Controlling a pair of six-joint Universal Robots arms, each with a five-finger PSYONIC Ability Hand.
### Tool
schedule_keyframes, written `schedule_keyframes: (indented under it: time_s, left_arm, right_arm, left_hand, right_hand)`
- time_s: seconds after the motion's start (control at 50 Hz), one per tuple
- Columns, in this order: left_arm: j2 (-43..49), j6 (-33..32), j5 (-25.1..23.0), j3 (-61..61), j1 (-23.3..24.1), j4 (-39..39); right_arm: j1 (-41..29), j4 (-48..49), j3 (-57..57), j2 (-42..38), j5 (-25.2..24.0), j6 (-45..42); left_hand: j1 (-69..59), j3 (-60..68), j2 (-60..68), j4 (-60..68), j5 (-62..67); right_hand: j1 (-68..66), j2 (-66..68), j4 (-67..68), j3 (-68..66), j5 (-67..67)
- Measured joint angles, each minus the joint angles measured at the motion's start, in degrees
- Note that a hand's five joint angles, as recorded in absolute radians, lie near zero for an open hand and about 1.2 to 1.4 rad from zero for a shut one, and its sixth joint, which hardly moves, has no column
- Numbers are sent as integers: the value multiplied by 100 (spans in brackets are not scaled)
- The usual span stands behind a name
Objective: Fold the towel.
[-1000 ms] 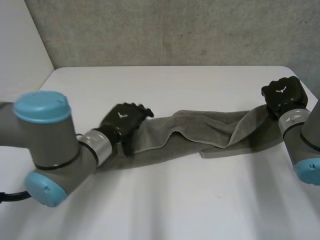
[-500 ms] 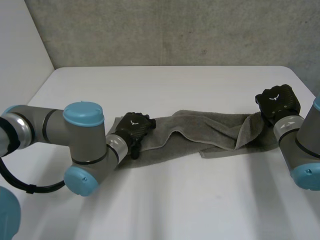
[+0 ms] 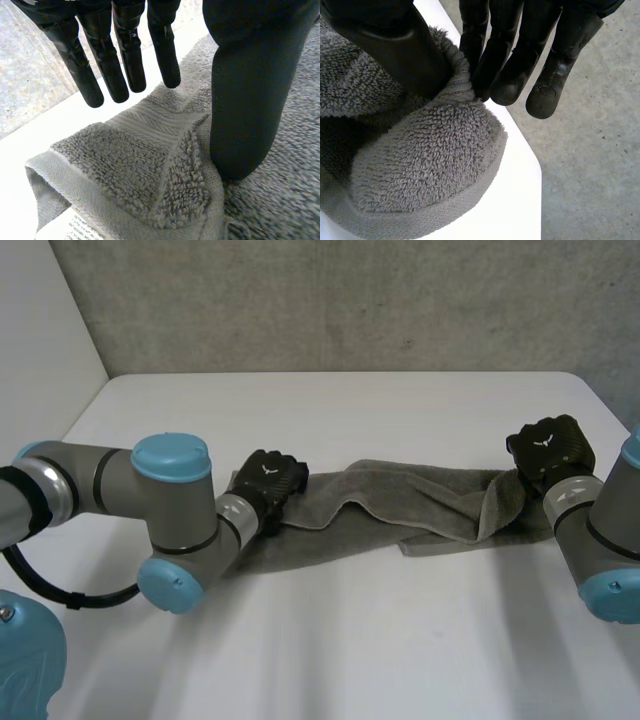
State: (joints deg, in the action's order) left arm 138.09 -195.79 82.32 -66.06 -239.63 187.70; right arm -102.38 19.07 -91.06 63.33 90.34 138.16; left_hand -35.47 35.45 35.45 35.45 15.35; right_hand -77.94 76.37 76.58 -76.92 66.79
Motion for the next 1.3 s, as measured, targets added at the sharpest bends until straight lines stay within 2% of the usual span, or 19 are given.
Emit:
schedule_keyframes:
  time_s: [0.2,0.4,0.6,0.66,0.8,0.84,1.06,1.14,1.3]
  left_arm:
    - [135,-11,-4,235,-11,5]
    - [246,-12,-25,372,-20,1]
    - [234,-12,-46,315,-1,-40]
    - [226,-13,-50,296,13,-55]
    - [231,-107,-35,230,49,-71]
    - [231,-199,-18,205,58,-67]
    - [237,-775,37,189,81,-8]
    - [266,-813,28,251,77,3]
    - [336,-770,23,459,68,16]
  right_arm:
    - [4,0,3,-11,-7,0]
    - [12,0,19,-22,-8,-8]
    - [58,-8,77,-2,-5,5]
    - [67,-9,91,11,-5,11]
    - [45,-9,92,21,-7,14]
    - [36,-9,91,19,-7,13]
    - [32,-9,88,13,-8,9]
    - [33,-9,90,13,-8,9]
    - [46,-9,99,17,-8,9]
  left_hand:
    - [-543,551,552,524,519]
    - [-2756,2779,2785,2787,2759]
    - [-3320,3387,3403,3404,3380]
    - [-3255,3296,3304,3303,3308]
    - [-855,892,889,890,896]
    - [-523,513,506,509,536]
    - [-237,232,232,228,250]
    - [-615,617,617,598,606]
    - [-2944,2944,2980,2956,2954]
  right_hand:
    - [0,0,0,0,-2]
    - [0,0,0,0,0]
    - [0,0,0,0,0]
    - [0,0,0,0,0]
    - [0,0,0,0,0]
    - [0,0,0,0,0]
    - [0,0,0,0,0]
    - [0,0,0,0,0]
    - [0,0,0,0,0]
